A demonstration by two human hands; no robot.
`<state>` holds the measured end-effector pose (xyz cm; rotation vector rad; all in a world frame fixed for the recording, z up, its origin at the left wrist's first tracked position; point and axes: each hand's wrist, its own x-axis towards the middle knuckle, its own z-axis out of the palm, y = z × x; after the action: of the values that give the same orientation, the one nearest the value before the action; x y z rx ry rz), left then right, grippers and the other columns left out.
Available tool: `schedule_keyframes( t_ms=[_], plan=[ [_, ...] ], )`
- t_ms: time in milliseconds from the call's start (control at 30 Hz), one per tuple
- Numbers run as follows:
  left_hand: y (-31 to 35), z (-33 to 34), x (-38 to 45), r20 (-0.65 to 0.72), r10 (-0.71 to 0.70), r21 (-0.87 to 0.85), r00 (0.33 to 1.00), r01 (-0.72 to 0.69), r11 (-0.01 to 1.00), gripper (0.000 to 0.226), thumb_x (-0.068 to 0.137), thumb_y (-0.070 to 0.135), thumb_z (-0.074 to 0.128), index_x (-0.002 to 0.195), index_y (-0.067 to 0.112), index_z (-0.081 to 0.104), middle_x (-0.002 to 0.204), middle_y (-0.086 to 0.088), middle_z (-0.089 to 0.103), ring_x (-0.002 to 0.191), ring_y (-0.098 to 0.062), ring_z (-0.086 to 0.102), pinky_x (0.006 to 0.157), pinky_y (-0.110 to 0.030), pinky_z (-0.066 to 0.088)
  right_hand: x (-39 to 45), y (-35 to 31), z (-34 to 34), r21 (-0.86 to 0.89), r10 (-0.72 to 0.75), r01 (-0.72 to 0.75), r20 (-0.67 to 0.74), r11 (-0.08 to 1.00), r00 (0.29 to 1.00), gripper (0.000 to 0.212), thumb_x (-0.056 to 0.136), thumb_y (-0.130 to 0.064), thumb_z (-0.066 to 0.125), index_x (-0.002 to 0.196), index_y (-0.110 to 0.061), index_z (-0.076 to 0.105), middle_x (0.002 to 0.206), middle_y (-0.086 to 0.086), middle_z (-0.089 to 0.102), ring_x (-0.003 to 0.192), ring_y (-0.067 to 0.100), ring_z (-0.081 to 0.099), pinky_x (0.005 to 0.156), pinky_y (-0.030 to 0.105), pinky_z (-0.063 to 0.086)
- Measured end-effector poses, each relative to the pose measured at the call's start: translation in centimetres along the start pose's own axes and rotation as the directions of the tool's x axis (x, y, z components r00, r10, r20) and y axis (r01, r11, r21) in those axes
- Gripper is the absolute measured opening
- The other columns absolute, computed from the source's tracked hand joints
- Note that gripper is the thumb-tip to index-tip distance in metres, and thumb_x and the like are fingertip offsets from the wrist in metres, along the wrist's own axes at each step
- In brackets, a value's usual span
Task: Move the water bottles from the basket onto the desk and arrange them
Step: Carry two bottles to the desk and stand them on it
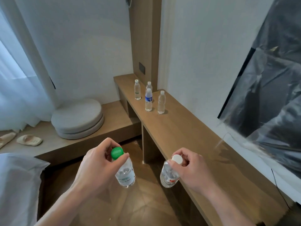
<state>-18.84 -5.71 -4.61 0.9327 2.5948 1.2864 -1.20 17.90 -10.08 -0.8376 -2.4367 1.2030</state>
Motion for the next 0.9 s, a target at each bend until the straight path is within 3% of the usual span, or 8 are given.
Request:
schedule_keyframes(
  t_ms=[100,267,400,567,767,900],
  plan=[
    [-0.9,0.2,4.8,-0.020,-0.001,0.017,1.000,0.001,1.000,0.023,0.082,0.043,0.083,0.089,0.032,0.064,0.078,0.015,0.069,0.073,-0.007,0.063,0.058,-0.020,0.046,5.2,-0.6,-0.1,-0.016,0.001,-0.001,-0.001,1.000,1.000,0.022,0.090,-0.053,0.077,0.092,-0.033,0.067,0.081,-0.016,0.071,0.081,0.003,0.070,0.053,0.018,0.055],
    [-2.8,0.0,12.0,-0.038,-0.014,0.010,0.999,0.014,1.000,0.023,0.083,0.044,0.083,0.089,0.031,0.064,0.079,0.016,0.069,0.071,-0.008,0.062,0.059,-0.021,0.045,12.5,-1.8,0.2,-0.029,0.009,-0.009,-0.006,1.000,1.000,0.023,0.089,-0.054,0.076,0.090,-0.032,0.068,0.081,-0.013,0.072,0.080,0.010,0.070,0.059,0.032,0.061],
    [-4.5,-0.1,18.3,0.005,0.024,-0.010,1.000,-0.024,1.000,0.022,0.084,0.044,0.081,0.089,0.032,0.064,0.078,0.022,0.066,0.071,0.000,0.062,0.054,-0.011,0.041,17.8,-2.6,1.3,-0.038,0.032,-0.033,-0.019,0.999,0.999,0.021,0.091,-0.051,0.077,0.090,-0.031,0.070,0.079,-0.021,0.069,0.075,-0.002,0.066,0.054,0.017,0.051],
    [-6.6,0.4,26.9,0.113,0.120,-0.006,0.986,-0.120,0.993,0.023,0.085,0.049,0.078,0.089,0.034,0.062,0.079,0.024,0.064,0.070,-0.003,0.060,0.056,-0.015,0.042,23.5,-3.8,3.0,-0.022,0.117,-0.119,-0.085,0.993,0.989,0.017,0.091,-0.045,0.078,0.092,-0.029,0.071,0.079,-0.017,0.070,0.082,-0.009,0.066,0.055,0.010,0.050],
    [-7.5,0.7,38.5,0.274,0.261,-0.060,0.926,-0.255,0.965,0.026,0.085,0.052,0.077,0.090,0.033,0.059,0.077,0.011,0.068,0.066,-0.013,0.058,0.062,-0.038,0.055,29.8,-6.2,4.5,-0.029,0.194,-0.206,-0.235,0.978,0.953,0.016,0.091,-0.045,0.078,0.093,-0.032,0.070,0.079,-0.013,0.069,0.070,-0.006,0.062,0.050,0.009,0.046],
    [-6.5,2.3,44.8,0.337,0.360,-0.099,0.870,-0.347,0.932,0.025,0.086,0.046,0.078,0.087,0.035,0.056,0.075,0.017,0.066,0.061,-0.008,0.054,0.058,-0.026,0.047,32.9,-6.3,4.9,-0.010,0.241,-0.256,-0.308,0.967,0.920,0.015,0.090,-0.051,0.076,0.093,-0.037,0.070,0.084,-0.015,0.072,0.078,-0.002,0.066,0.052,0.015,0.051]
  ],
)
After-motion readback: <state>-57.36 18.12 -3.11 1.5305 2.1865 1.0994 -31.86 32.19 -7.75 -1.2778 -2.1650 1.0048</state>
